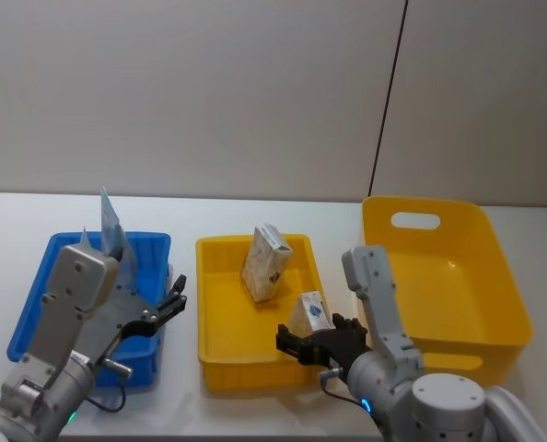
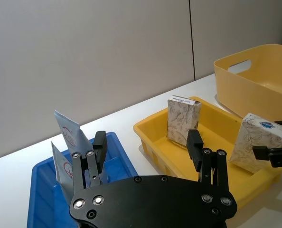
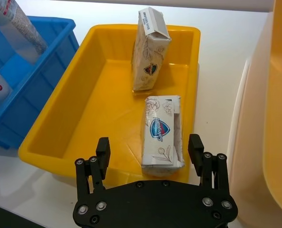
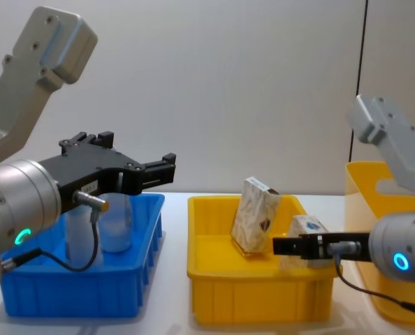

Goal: Bimanual collaborative sorting of washing and personal care products

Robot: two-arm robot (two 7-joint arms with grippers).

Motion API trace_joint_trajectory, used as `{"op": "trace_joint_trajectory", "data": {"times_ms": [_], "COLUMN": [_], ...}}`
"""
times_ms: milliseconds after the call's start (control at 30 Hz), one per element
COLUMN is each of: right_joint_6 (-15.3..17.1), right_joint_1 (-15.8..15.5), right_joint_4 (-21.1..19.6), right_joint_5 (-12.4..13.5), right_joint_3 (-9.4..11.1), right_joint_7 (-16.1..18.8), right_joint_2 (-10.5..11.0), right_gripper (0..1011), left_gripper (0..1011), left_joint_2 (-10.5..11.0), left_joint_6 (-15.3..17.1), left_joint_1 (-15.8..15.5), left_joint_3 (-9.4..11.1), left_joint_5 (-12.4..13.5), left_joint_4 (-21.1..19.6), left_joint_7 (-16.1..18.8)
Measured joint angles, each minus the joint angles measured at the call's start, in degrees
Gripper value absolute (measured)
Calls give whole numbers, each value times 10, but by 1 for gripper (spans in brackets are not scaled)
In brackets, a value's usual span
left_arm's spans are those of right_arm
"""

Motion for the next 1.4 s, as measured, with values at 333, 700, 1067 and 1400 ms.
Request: {"op": "trace_joint_trajectory", "data": {"times_ms": [333, 700, 1067, 1400], "right_joint_6": [-1, -3, -7, -34], "right_joint_1": [20, 34, 39, 38], "right_joint_4": [31, 51, 59, 57], "right_joint_5": [-8, -18, -29, -42], "right_joint_3": [-2, -1, 3, 2], "right_joint_7": [1, -7, -20, -23], "right_joint_2": [-12, -22, -31, -31], "right_gripper": [881, 552, 359, 348], "left_gripper": [1001, 1001, 1001, 1001], "left_joint_2": [0, 0, 0, 0], "left_joint_6": [0, 0, 0, 0], "left_joint_1": [0, 0, 0, 0], "left_joint_3": [0, 0, 0, 0], "left_joint_5": [0, 0, 0, 0], "left_joint_4": [0, 0, 0, 0], "left_joint_7": [0, 0, 0, 0]}}
